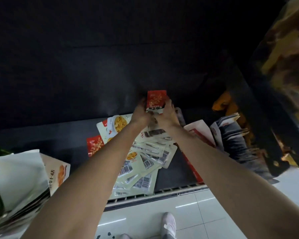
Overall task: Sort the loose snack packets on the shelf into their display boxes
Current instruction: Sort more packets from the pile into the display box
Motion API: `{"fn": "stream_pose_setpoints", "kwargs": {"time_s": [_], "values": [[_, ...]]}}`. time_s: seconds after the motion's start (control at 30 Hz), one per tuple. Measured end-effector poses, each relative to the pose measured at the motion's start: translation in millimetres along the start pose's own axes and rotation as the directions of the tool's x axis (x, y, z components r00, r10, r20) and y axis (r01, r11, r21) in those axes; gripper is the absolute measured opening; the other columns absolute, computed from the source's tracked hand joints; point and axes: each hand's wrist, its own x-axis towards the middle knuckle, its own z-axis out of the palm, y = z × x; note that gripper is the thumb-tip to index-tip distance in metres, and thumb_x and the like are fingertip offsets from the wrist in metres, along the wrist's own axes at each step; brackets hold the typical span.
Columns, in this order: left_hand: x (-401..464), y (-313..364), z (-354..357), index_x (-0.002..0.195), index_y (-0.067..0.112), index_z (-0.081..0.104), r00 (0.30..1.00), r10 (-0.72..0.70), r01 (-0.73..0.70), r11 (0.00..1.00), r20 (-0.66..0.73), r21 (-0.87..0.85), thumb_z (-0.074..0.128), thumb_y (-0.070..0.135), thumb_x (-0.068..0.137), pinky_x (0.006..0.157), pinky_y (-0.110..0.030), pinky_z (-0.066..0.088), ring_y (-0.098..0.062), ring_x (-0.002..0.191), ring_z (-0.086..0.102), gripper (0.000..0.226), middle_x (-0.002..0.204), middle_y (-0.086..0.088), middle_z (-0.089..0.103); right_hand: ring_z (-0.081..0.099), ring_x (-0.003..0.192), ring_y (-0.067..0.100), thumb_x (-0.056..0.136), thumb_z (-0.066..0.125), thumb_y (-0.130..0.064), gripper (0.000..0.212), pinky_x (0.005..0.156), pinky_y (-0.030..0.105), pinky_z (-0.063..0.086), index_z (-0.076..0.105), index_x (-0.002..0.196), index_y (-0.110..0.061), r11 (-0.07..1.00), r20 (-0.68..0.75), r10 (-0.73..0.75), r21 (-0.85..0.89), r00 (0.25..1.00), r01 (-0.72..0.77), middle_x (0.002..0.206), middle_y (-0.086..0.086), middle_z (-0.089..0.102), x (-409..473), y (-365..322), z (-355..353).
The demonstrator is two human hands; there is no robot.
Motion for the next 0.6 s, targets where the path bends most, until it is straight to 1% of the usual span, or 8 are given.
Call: {"fn": "stream_pose_setpoints", "kwargs": {"time_s": [0.07, 0.13, 0.27, 0.37, 0.43, 0.5, 0.53, 0.6], "values": [[6, 1, -1, 0.137, 0.005, 0.039, 0.999, -0.018, 0.017, 1.0, 0.026, 0.004, 0.044, 0.001, 0.091, 0.094, -0.04, 0.046, -0.039, 0.119, 0.052, 0.046, 0.134, -0.023, 0.05, 0.041, 0.13, 0.03, 0.079, 0.064, -0.005, 0.082, 0.109, 0.036, 0.034, 0.017, 0.146, -0.009, 0.974, -0.015, 0.078, 0.216, 0.997, -0.073, 0.142, 0.015, 0.038, 21, 1, 8], [10, 0, -2, 0.139, 0.006, 0.037, 0.999, 0.012, -0.012, 1.0, 0.034, 0.011, 0.04, -0.003, 0.092, 0.095, -0.041, 0.045, -0.041, 0.122, 0.049, 0.048, 0.136, -0.024, 0.047, 0.043, 0.129, 0.03, 0.077, 0.067, -0.007, 0.081, 0.107, 0.044, 0.038, 0.022, 0.144, -0.011, 0.968, -0.086, 0.11, 0.237, 0.99, -0.087, 0.14, 0.015, 0.042, 34, 6, 11], [7, -9, -4, 0.126, -0.002, 0.047, 1.0, 0.012, -0.013, 1.0, -0.016, -0.018, 0.043, -0.01, 0.087, 0.095, -0.041, 0.045, -0.039, 0.119, 0.051, 0.041, 0.127, -0.024, 0.053, 0.052, 0.113, 0.028, 0.083, 0.067, -0.021, 0.043, 0.094, 0.038, 0.047, 0.05, 0.12, -0.009, 0.997, -0.184, 0.071, 0.047, 0.98, -0.063, 0.122, 0.015, 0.053, 34, 12, -6], [-2, -17, -8, 0.116, -0.003, 0.052, 0.997, 0.009, -0.013, 0.998, -0.079, -0.053, 0.045, -0.013, 0.084, 0.088, -0.031, 0.048, -0.03, 0.111, 0.056, 0.034, 0.121, -0.021, 0.057, 0.059, 0.086, 0.017, 0.088, 0.061, -0.016, 0.011, 0.067, 0.027, 0.046, 0.059, 0.095, -0.007, 0.998, -0.144, -0.062, -0.01, 0.988, 0.061, 0.092, 0.007, 0.064, 16, 9, -21], [-18, -15, -11, 0.118, 0.0, 0.051, 0.994, -0.025, 0.012, 0.993, -0.11, -0.116, 0.051, -0.003, 0.089, 0.078, -0.02, 0.045, -0.023, 0.106, 0.055, 0.029, 0.125, -0.016, 0.057, 0.056, 0.068, 0.011, 0.092, 0.054, -0.01, 0.006, 0.058, 0.026, 0.043, 0.052, 0.086, -0.008, 0.987, -0.181, -0.151, 0.02, 0.972, 0.157, 0.074, 0.003, 0.06, -5, 4, -28], [-34, -13, -12, 0.123, 0.004, 0.048, 0.978, -0.144, 0.116, 0.976, -0.149, -0.182, 0.056, 0.015, 0.091, 0.086, -0.027, 0.044, -0.025, 0.112, 0.054, 0.034, 0.128, -0.013, 0.054, 0.057, 0.067, 0.01, 0.095, 0.05, -0.008, 0.008, 0.058, 0.022, 0.049, 0.048, 0.087, -0.008, 0.97, -0.262, -0.177, 0.115, 0.949, 0.213, 0.073, 0.005, 0.058, -26, -1, -38], [-42, -11, -14, 0.125, 0.005, 0.045, 0.961, -0.244, 0.211, 0.951, -0.128, -0.225, 0.057, 0.026, 0.091, 0.091, -0.032, 0.045, -0.027, 0.117, 0.052, 0.041, 0.13, -0.013, 0.052, 0.059, 0.071, 0.009, 0.095, 0.048, -0.008, 0.007, 0.062, 0.017, 0.052, 0.046, 0.088, -0.008, 0.954, -0.275, -0.141, 0.219, 0.951, 0.205, 0.078, 0.006, 0.058, -36, -3, -42], [-60, -3, -19, 0.124, 0.009, 0.043, 0.903, -0.427, 0.413, 0.831, 0.049, -0.374, 0.059, 0.043, 0.087, 0.09, -0.037, 0.049, -0.028, 0.117, 0.053, 0.053, 0.127, -0.012, 0.052, 0.062, 0.077, 0.013, 0.096, 0.047, -0.006, 0.007, 0.073, 0.024, 0.058, 0.044, 0.091, -0.009, 0.872, -0.235, -0.019, 0.471, 0.972, 0.131, 0.085, 0.006, 0.056, -58, -7, -49]]}}
